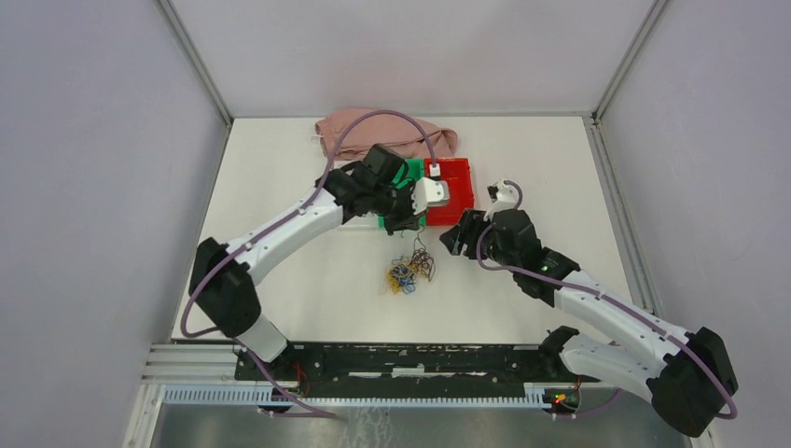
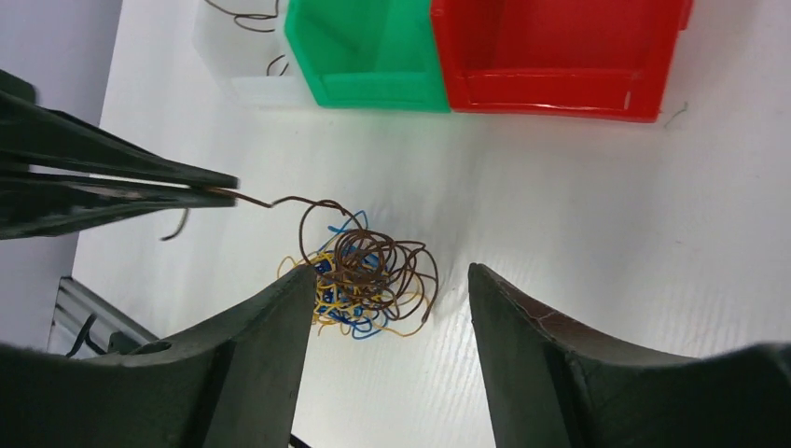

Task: Untangle the cables
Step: Untie the cable.

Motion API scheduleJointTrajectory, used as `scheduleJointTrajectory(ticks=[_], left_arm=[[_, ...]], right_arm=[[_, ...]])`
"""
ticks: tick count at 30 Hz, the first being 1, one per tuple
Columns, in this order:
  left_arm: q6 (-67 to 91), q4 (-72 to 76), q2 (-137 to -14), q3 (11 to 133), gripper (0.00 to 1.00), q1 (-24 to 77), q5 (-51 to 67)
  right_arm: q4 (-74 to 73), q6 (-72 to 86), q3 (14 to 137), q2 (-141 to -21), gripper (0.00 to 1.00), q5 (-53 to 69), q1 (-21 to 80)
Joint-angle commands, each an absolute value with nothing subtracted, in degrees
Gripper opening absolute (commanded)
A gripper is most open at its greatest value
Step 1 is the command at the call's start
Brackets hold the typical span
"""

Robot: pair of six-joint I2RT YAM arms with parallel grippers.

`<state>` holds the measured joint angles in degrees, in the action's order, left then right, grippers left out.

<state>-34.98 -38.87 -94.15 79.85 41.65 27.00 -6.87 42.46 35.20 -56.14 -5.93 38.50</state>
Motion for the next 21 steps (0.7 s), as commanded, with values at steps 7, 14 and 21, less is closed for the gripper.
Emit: scheduleJointTrajectory(ticks=[7,14,21], left_arm=[[-24.88,-44.27,-82.15,83.74,0.03,41.97,27.16],[-22.73,-48.57,-80.0,88.72,0.03,42.01,27.86],[-21.75,-54.22,-79.22,98.63,0.03,42.01,29.88]], right_arm=[[9.37,41.6,38.51,-61.42,0.8,8.6,38.54],[12.86,40.94,42.89,-67.27,0.82,11.69,41.5],[13.47,41.19,48.03,-75.81,0.76,9.87,44.85]])
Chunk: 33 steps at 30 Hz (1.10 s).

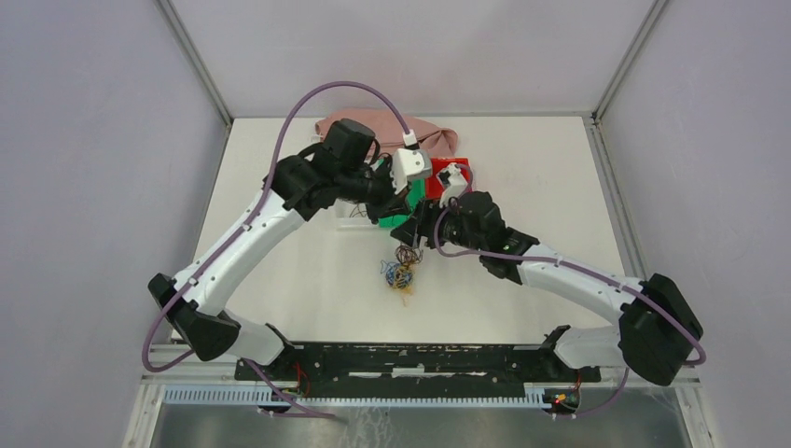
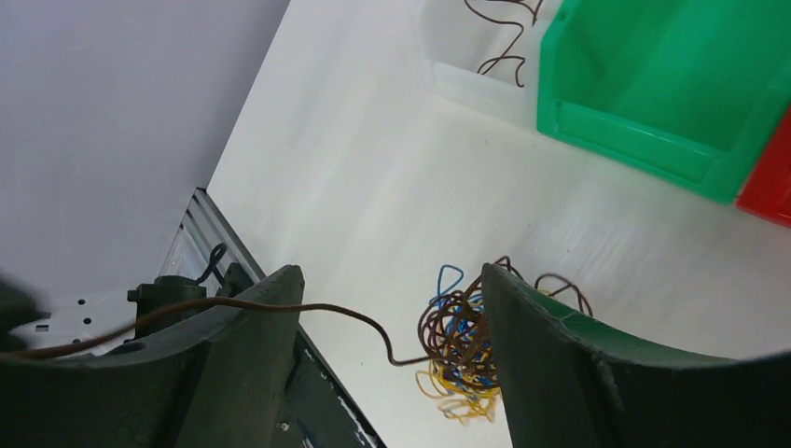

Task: Untangle the cables
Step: Untie the cable.

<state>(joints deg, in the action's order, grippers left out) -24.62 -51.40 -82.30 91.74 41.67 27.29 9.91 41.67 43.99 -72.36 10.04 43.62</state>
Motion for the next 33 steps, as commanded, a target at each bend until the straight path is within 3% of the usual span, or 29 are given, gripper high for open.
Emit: scheduleJointTrajectory(ticks=[1,13,33], left_arm=[[-21.59,-54.66,-79.06,99.85,0.03,42.01,30.27],[-18.73,-50.19,-74.87,106.31,0.03,42.0,31.94],[-17.2,-20.22,-66.13,111.04,0.03,41.95,19.32]], right_arm=[[13.94,41.52,48.16,-76.66,0.74,9.66,45.02],[21.25,46.72,46.22,-82.79,0.59,8.96,46.38],[23.82,47.13,36.46,-87.06,0.56,2.96,48.95]])
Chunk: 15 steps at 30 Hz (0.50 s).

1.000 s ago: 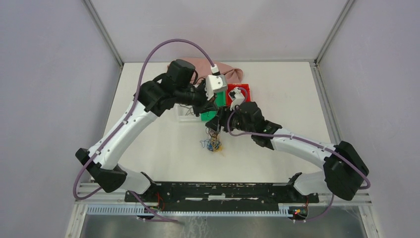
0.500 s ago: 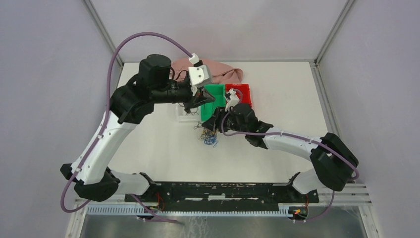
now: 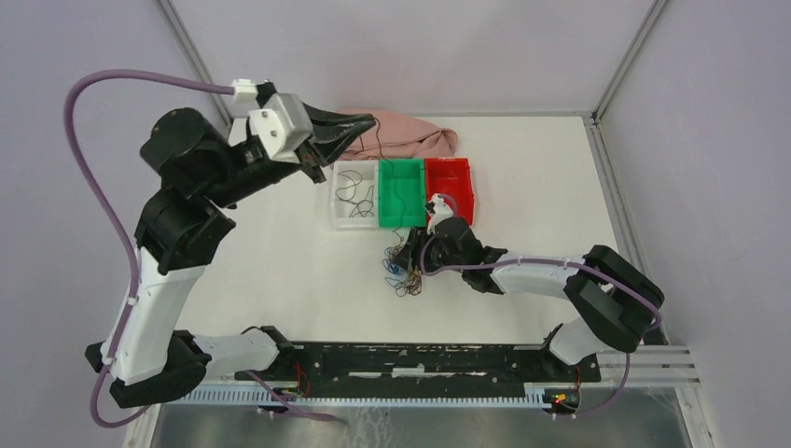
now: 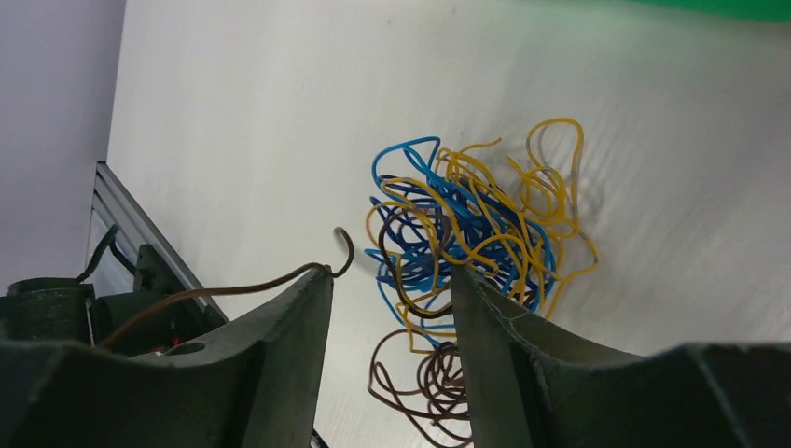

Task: Untangle the cables
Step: Untie the cable.

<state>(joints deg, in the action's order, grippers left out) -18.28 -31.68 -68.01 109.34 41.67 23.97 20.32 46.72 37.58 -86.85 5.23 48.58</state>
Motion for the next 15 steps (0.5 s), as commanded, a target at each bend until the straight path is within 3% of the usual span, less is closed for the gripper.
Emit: scheduleJointTrajectory(ticks=[1,7,15], left_arm=[[-17.33,-17.93,-65.67,110.73,0.03,42.0,18.06],[-22.21,0.19,-63.15,107.03,0.03,42.01,6.46],[-30.3,13.37,-68.38,116.04,0.03,42.01,0.7]], right_arm=[[23.82,47.15,36.21,-86.96,0.56,2.77,48.96],[23.34,47.19,35.53,-86.97,0.56,2.16,49.11],[20.94,46.29,35.99,-85.15,0.64,0.52,49.93]])
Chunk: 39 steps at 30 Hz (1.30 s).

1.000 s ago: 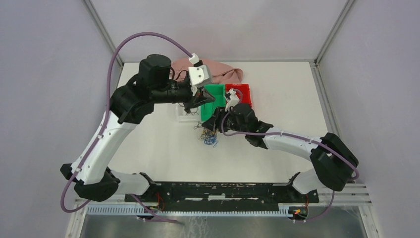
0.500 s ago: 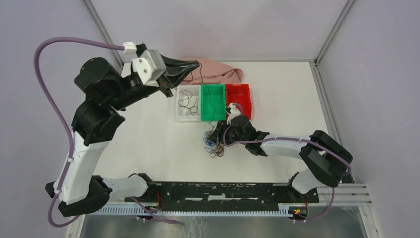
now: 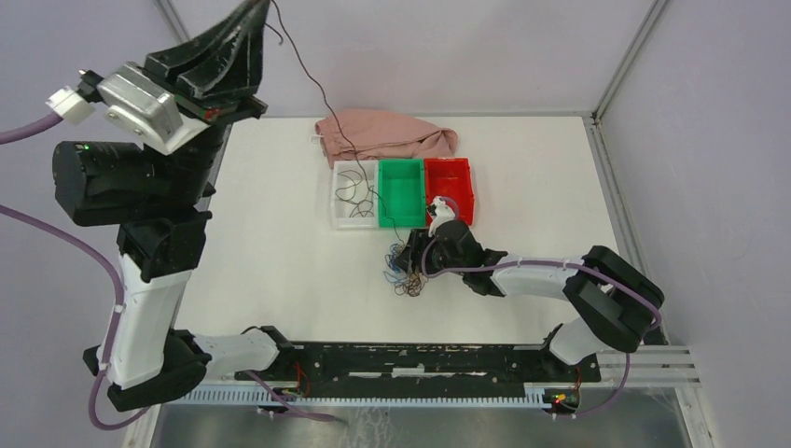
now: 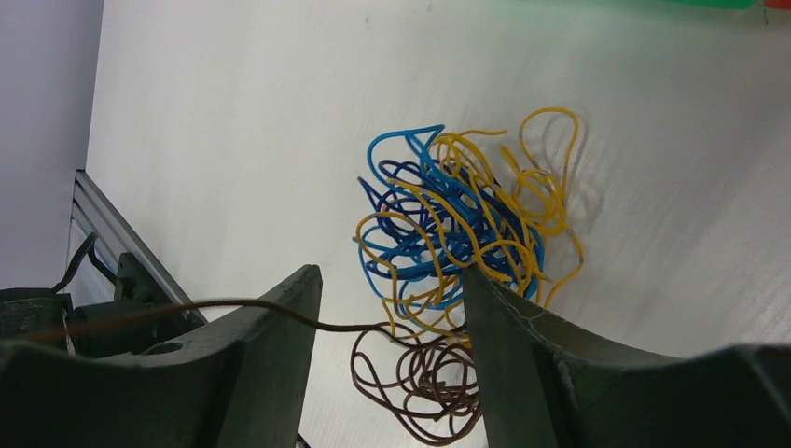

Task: Untangle the cables
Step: Untie the cable.

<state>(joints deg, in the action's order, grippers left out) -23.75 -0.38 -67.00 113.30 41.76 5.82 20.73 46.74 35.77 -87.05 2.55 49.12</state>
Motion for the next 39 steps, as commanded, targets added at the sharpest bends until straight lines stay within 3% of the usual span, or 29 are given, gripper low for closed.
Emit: scheduleJointTrajectory(ticks=[1,8,15,22,32,35,39], left_arm=[[-31.51,16.54,-68.76,116.06,0.03,41.99,0.07],[-36.34,22.1,-74.17,125.15,0.03,42.01,-1.25],[-38.22,25.37,-75.9,127.88,0.03,42.02,1.53],[-46.29,32.0,-84.49,144.52,0.03,42.0,5.98],[-46.66,35.82,-77.36,128.58,0.03,42.01,7.09],[-42.49,22.0,-76.98,131.22,0.03,42.0,5.44],[-36.53,12.12,-69.09,114.07,0.03,42.01,4.96]], right_arm=[[20.39,46.05,36.07,-84.77,0.66,0.11,50.07],[17.95,44.62,36.12,-82.53,0.74,-1.72,51.25],[15.52,44.11,36.76,-81.52,0.73,-2.71,51.5],[15.44,44.07,35.06,-79.96,0.75,-4.17,51.54],[14.3,42.18,35.17,-76.45,0.77,-4.39,51.68],[13.7,41.01,35.54,-73.65,0.77,-4.19,51.89],[11.18,37.61,39.64,-70.11,0.77,-3.11,52.37]])
